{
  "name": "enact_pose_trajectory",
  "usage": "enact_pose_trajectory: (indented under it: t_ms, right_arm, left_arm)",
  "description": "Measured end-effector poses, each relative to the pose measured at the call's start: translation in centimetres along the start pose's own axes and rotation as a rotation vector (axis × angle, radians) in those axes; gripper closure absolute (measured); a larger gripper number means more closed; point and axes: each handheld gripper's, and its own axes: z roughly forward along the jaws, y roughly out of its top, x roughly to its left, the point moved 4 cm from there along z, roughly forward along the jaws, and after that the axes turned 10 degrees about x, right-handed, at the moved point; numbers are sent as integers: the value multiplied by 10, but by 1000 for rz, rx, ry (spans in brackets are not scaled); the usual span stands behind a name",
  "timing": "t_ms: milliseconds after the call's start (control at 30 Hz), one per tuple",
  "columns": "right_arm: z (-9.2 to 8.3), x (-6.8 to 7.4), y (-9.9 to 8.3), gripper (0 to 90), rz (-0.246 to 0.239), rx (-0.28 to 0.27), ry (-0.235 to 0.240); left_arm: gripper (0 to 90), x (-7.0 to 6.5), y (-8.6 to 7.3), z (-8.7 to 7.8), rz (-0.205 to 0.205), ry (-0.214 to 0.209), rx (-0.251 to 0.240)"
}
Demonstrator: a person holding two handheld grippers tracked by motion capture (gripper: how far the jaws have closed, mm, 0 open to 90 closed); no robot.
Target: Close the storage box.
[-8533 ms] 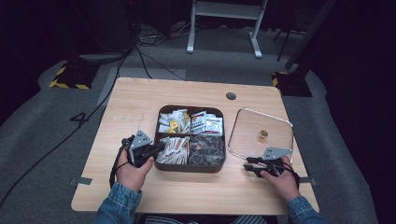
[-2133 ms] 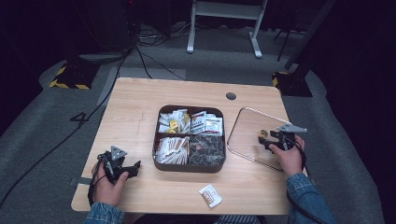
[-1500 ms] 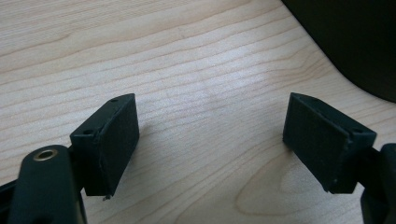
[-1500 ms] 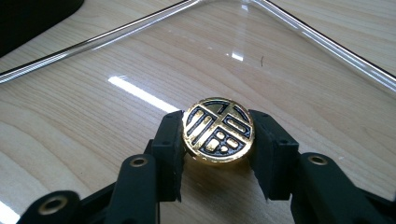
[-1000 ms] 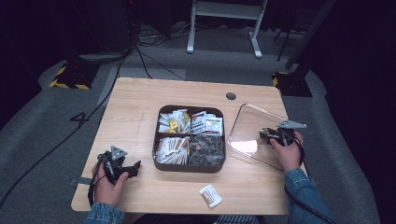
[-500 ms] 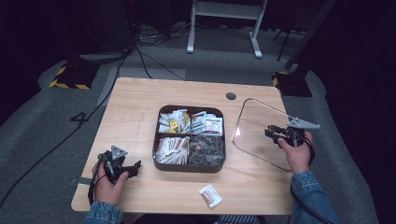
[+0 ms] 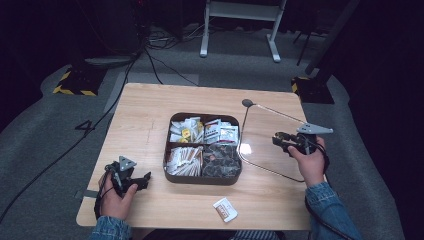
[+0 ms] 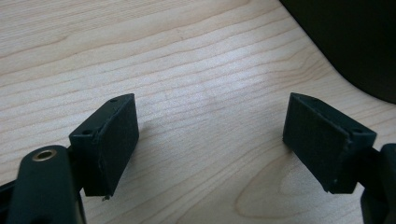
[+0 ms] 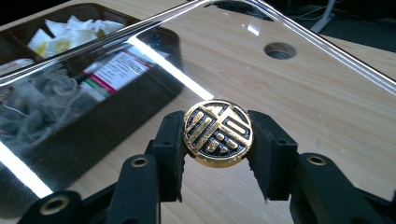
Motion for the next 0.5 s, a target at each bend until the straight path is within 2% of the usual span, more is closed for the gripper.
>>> enact_pose_trajectory:
  t_ms: [300,500]
  right_arm:
    - [11,38,31,583,-57,14,92]
    - [18,59,50,583,-89,28,117]
  left_arm:
    - [173,0,1,1,3,-8,2]
    - [164,0,1,1,4,-8,3]
